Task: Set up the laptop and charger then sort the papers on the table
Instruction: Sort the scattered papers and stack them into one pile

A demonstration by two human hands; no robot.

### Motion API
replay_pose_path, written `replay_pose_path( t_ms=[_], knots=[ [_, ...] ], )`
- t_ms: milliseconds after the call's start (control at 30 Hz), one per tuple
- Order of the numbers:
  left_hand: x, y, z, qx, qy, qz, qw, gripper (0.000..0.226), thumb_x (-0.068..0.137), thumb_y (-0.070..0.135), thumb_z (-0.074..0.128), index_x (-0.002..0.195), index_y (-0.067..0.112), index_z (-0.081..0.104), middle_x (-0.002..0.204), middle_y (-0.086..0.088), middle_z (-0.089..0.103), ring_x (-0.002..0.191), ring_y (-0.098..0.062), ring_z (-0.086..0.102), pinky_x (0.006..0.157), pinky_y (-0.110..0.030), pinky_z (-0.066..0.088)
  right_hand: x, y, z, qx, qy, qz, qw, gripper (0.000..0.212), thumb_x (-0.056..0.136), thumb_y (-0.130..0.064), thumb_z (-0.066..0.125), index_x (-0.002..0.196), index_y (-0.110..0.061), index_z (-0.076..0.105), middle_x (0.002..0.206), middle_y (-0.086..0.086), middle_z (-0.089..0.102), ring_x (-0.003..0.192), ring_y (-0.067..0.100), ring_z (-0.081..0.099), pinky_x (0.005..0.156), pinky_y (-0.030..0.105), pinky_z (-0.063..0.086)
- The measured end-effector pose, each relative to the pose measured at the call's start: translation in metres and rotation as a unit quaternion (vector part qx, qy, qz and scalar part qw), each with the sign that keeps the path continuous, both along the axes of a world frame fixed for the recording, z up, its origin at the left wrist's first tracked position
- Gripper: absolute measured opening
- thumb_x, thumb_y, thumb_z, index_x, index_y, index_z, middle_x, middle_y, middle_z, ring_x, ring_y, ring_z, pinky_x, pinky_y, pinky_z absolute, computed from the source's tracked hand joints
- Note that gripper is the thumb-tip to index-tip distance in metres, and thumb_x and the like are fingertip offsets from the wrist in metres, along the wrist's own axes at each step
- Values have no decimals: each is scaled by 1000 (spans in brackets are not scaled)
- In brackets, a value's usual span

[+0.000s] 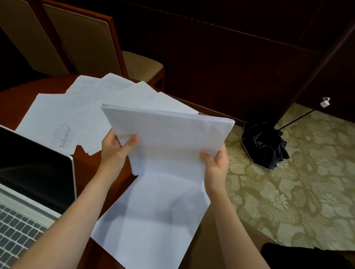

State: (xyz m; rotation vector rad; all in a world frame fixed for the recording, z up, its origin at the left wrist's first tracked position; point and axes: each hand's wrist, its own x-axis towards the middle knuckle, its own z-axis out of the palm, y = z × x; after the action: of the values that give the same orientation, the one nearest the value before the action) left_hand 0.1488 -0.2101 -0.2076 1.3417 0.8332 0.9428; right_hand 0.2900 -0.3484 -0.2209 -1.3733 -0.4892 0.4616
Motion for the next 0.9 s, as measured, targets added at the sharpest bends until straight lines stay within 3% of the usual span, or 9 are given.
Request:
replay_pose_path(
  t_ms=[133, 300, 367, 500, 600, 700, 800, 833, 900],
  knots=[
    [5, 5, -5, -22, 67, -30, 997, 37, 87, 2, 60, 122, 9, 51, 108, 3, 60, 99, -12, 57, 76, -11, 46, -4, 6, 2, -32, 35, -3, 999, 43, 71, -14, 48, 114, -15, 54, 100, -4, 63, 99, 20, 60, 87, 35, 50],
    [17, 11, 6, 20, 136, -3, 990, 38, 89, 3, 56, 124, 15, 50, 108, 5, 56, 100, -15, 54, 88, -26, 44, -2, -1, 9, -70, 78, -9, 994, 26, 85, 0, 49, 102, -17, 58, 90, -6, 63, 85, 15, 59, 76, 28, 49],
    [23, 15, 4, 8, 205, -15, 979, 40, 88, 5, 55, 126, 15, 47, 107, 7, 53, 103, -16, 54, 84, -25, 44, -6, -6, 3, -99, 130, -24, 986, 25, 86, 2, 46, 102, -14, 57, 89, -3, 62, 82, 16, 58, 74, 29, 47],
    [22, 12, -27, -19, 382, -116, 917, 26, 78, 3, 52, 101, 15, 49, 97, -2, 60, 89, -21, 58, 58, -23, 42, -31, -19, -28, -187, 237, -76, 950, 19, 83, 1, 43, 79, -15, 52, 72, -1, 51, 65, 16, 48, 58, 24, 38],
    [13, -2, -56, -45, 413, -163, 895, 34, 75, 5, 53, 107, 15, 51, 106, -3, 59, 91, -20, 57, 69, -27, 46, -57, -41, -56, -254, 262, -87, 927, 15, 86, -2, 45, 87, -13, 56, 70, -2, 55, 58, 10, 49, 48, 20, 36],
    [9, -15, -70, 15, 483, -193, 854, 32, 84, 7, 54, 115, 10, 45, 116, -9, 55, 101, -25, 53, 77, -29, 42, -75, -59, -72, -296, 241, -85, 920, 13, 86, -7, 49, 88, -14, 59, 83, 2, 63, 64, 10, 54, 51, 20, 42],
    [8, -21, -80, 31, 493, -180, 851, 41, 90, 7, 52, 129, 8, 38, 127, -12, 52, 114, -31, 52, 81, -29, 40, -76, -62, -80, -333, 173, -99, 922, 9, 85, -11, 56, 86, -19, 56, 102, 5, 60, 78, 13, 58, 63, 24, 49],
    [9, -23, -82, 38, 490, -171, 854, 44, 90, 7, 52, 131, 8, 38, 129, -12, 52, 116, -31, 52, 83, -29, 41, -75, -61, -81, -363, 139, -108, 915, 12, 84, -12, 59, 94, -17, 55, 110, 6, 54, 88, 17, 57, 71, 28, 49],
    [9, -25, -85, 78, 510, -153, 843, 52, 89, 10, 57, 136, 10, 36, 134, -12, 48, 121, -31, 47, 92, -33, 42, -73, -60, -85, -422, 94, -132, 892, 42, 80, -14, 63, 118, -10, 46, 121, 9, 44, 109, 25, 47, 89, 35, 44]
  ],
)
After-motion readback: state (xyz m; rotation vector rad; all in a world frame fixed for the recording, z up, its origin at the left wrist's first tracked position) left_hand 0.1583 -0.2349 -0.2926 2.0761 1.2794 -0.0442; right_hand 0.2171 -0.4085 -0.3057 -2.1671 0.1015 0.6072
